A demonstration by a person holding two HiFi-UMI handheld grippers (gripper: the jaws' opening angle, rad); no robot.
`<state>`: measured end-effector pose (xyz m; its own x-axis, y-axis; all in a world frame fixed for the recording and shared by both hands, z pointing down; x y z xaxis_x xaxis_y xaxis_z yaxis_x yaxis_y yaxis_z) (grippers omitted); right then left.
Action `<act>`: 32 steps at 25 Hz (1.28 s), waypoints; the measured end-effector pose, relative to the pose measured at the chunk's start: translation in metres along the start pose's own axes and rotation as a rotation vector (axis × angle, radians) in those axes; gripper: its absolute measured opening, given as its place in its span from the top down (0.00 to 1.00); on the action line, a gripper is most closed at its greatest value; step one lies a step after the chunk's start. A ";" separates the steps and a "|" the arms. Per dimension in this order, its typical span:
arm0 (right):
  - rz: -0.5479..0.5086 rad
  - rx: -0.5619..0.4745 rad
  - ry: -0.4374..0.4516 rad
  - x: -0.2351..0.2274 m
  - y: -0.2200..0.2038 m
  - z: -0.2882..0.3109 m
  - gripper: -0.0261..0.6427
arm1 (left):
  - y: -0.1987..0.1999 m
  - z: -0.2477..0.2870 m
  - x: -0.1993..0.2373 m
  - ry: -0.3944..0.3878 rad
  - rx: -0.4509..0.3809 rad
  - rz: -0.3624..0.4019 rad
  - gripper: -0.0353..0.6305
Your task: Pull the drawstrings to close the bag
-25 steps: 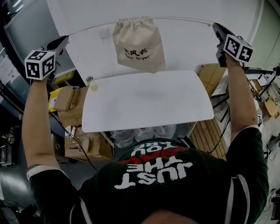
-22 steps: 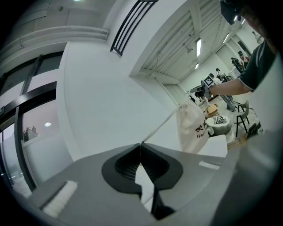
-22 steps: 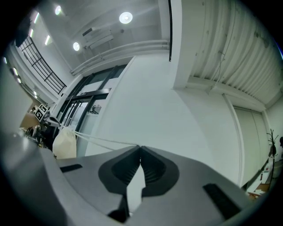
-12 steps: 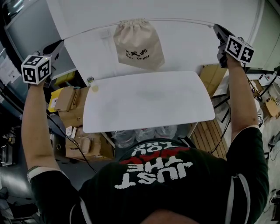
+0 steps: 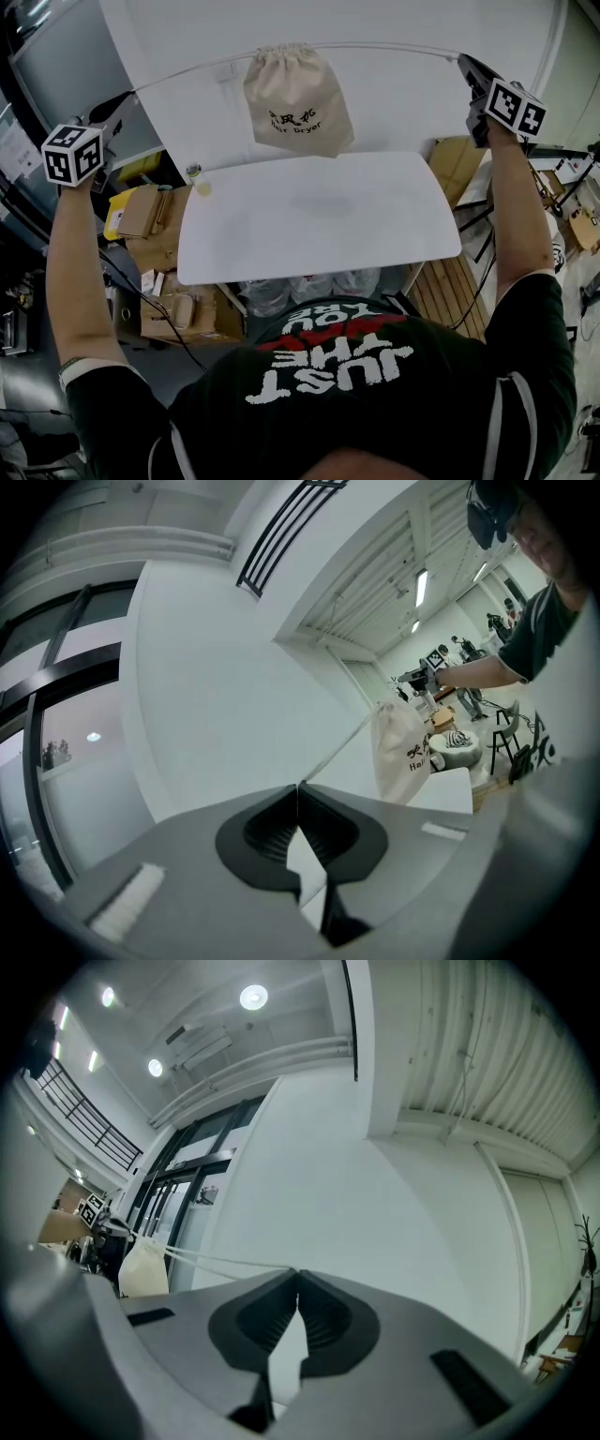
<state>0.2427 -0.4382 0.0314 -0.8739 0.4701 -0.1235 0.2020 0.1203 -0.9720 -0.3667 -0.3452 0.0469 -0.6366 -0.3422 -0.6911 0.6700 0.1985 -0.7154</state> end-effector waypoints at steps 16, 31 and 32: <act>-0.028 -0.006 0.002 0.007 0.006 0.000 0.95 | 0.011 -0.001 0.002 0.013 -0.052 -0.067 0.93; -0.063 -0.012 0.023 0.035 0.012 0.009 0.95 | 0.038 0.018 -0.005 0.101 -0.096 -0.157 0.93; -0.071 -0.008 0.037 0.043 0.009 0.010 0.95 | 0.042 0.021 -0.012 0.097 -0.099 -0.143 0.93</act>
<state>0.2026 -0.4251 0.0150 -0.8693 0.4921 -0.0462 0.1436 0.1619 -0.9763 -0.3232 -0.3525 0.0275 -0.7594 -0.2842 -0.5853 0.5325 0.2454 -0.8101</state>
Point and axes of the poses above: the fingertips, and each gripper's own axes: z forward along the fingers, x to its left, y out of its top, the point moved 1 cm from there along -z, backward along the fingers, and after that the axes turned 13 degrees about z, right-handed, at the moved point
